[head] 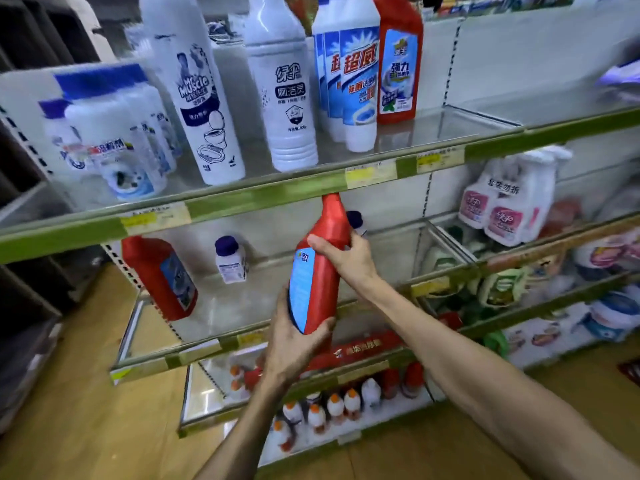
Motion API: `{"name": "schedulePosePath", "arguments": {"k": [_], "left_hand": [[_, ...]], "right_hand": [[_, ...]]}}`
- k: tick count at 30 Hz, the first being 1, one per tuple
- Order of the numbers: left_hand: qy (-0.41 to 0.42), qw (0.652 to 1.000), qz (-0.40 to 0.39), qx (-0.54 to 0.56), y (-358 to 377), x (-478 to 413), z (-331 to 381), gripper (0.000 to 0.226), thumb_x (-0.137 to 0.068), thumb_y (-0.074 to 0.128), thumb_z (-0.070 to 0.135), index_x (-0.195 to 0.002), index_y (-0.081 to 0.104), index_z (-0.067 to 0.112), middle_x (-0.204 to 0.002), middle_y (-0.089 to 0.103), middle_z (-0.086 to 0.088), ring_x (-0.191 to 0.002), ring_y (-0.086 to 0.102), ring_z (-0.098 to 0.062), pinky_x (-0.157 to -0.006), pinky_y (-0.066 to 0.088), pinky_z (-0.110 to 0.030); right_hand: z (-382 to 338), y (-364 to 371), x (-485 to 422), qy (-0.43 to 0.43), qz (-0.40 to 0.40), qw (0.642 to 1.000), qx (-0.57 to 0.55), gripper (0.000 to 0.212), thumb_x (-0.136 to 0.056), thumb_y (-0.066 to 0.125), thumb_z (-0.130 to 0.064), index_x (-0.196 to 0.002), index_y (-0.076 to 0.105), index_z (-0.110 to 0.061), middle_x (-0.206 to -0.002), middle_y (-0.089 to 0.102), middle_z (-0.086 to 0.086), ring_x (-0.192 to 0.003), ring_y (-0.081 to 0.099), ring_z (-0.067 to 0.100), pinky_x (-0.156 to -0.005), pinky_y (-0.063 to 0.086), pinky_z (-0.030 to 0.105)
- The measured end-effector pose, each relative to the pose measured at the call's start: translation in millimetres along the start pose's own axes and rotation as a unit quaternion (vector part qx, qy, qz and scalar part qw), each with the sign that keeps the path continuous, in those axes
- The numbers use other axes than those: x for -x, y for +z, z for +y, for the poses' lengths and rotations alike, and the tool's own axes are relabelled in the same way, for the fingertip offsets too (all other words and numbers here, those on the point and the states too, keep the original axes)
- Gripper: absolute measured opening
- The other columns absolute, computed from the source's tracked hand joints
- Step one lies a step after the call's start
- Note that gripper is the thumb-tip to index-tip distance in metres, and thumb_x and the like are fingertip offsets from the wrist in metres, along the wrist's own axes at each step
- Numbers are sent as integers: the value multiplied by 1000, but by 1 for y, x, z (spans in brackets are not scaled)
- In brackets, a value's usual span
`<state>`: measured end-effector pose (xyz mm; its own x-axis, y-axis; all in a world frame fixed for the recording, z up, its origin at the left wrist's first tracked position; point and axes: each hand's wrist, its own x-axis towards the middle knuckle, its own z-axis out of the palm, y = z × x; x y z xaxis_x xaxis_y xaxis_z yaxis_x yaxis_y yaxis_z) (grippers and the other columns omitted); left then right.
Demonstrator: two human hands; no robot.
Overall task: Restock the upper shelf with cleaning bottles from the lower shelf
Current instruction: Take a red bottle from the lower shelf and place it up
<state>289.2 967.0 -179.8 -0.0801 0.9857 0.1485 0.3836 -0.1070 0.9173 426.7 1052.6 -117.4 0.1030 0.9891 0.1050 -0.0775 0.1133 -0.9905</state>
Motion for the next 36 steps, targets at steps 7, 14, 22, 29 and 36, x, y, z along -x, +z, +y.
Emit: {"name": "schedulePosePath", "arguments": {"k": [7,14,22,29,36], "left_hand": [[-141,920,-137,338,-7,49,8,107,-46,86,66,-134,54,15,-119,71,-19,-100,72,-33,-80,60,-49],[-187,761,-259,565,-16,68,30,87,-28,98,48,-101,79,5,-103,76,-21,-86,76,-33,-71,63,-47],[-149,707,-329,608,0,66,45,74,-61,88,49,-118,73,5,-118,72,-19,-106,71,-33,-90,58,-49],[-149,721,-345,582,25,53,57,79,-47,95,47,-111,76,4,-111,74,-20,-97,73,-34,-86,59,-50],[-25,708,-361,607,71,3,95,68,-100,45,46,-149,38,-1,-150,44,-26,-139,44,-40,-117,31,-55]], "right_hand": [[-17,-19,39,-28,-93,995,25,28,-94,66,-19,-118,53,-27,-106,58,-20,-92,58,-11,-78,46,4],[-49,-23,59,-22,-81,991,-102,31,-82,67,-35,-110,68,-22,-101,70,1,-82,65,8,-78,54,24],[-72,-45,69,-30,-85,991,-94,36,-84,66,-33,-117,63,-20,-101,71,7,-77,70,12,-71,59,25],[-77,-79,55,-37,-83,994,-61,42,-80,73,-39,-117,62,-21,-98,77,5,-80,73,18,-71,60,31],[-102,-134,17,-40,-124,988,-86,89,-47,89,-64,-118,60,-19,-99,76,10,-83,73,24,-78,61,38]]}}
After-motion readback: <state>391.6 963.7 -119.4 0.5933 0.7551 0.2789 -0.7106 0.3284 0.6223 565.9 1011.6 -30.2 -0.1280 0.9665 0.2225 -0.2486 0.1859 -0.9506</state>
